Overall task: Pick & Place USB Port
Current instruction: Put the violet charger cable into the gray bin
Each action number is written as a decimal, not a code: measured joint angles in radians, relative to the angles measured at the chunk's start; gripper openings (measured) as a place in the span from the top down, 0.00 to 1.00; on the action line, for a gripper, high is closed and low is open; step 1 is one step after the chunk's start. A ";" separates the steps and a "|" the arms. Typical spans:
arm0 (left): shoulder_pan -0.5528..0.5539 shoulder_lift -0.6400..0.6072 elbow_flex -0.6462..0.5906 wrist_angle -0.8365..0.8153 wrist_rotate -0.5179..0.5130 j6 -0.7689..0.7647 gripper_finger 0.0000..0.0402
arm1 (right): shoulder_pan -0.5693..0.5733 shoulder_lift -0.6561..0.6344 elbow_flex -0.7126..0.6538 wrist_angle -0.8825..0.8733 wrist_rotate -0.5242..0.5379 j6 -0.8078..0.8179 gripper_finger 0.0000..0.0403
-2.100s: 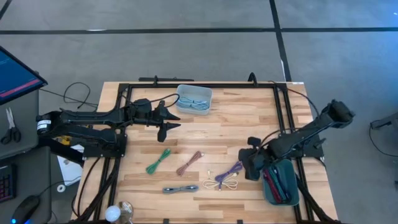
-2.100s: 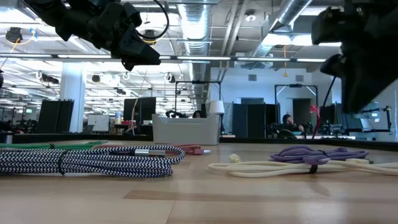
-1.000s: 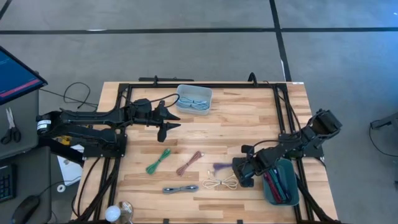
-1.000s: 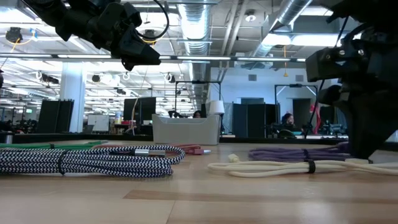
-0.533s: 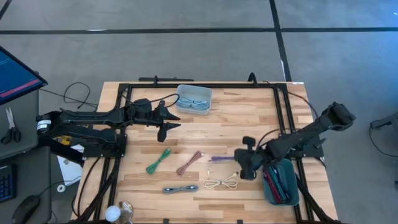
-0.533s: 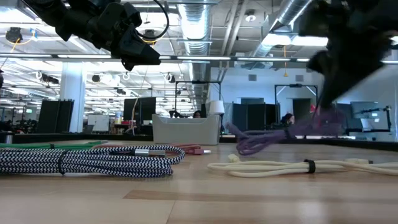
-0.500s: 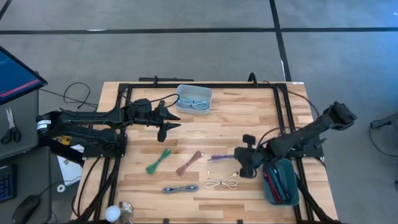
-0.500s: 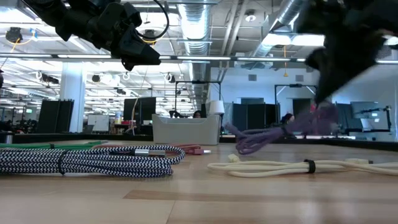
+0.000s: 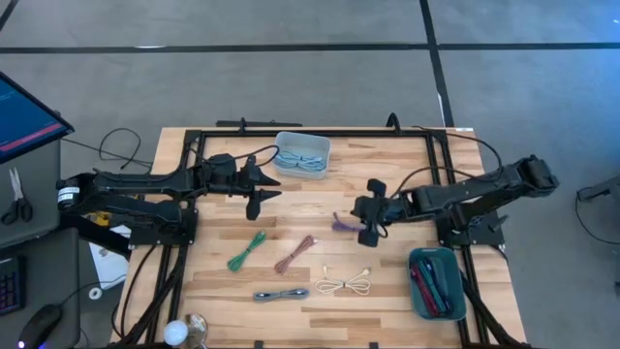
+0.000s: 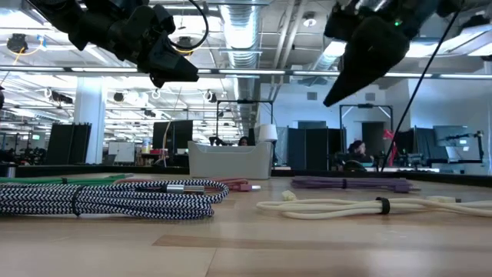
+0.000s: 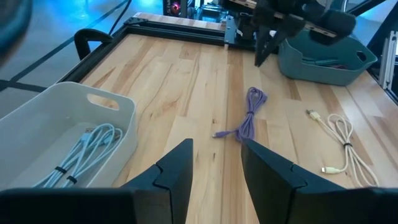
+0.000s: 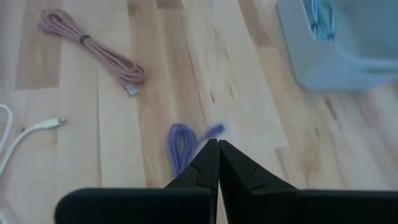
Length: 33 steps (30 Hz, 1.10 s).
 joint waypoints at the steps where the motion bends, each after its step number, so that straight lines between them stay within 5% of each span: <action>1: 0.000 0.000 0.000 -0.002 -0.001 0.000 0.66 | -0.005 0.000 0.000 -0.017 -0.011 0.012 1.00; 7: 0.000 0.000 0.000 -0.003 -0.002 0.002 0.66 | 0.002 0.000 0.000 -0.103 -0.153 0.053 1.00; 13: 0.000 0.000 0.000 -0.004 -0.002 0.003 0.66 | 0.010 0.000 0.000 -0.126 -0.150 0.131 0.95; 33: 0.000 0.000 0.000 -0.014 -0.001 0.000 0.66 | -0.002 0.000 -0.068 -0.195 -0.147 0.341 0.52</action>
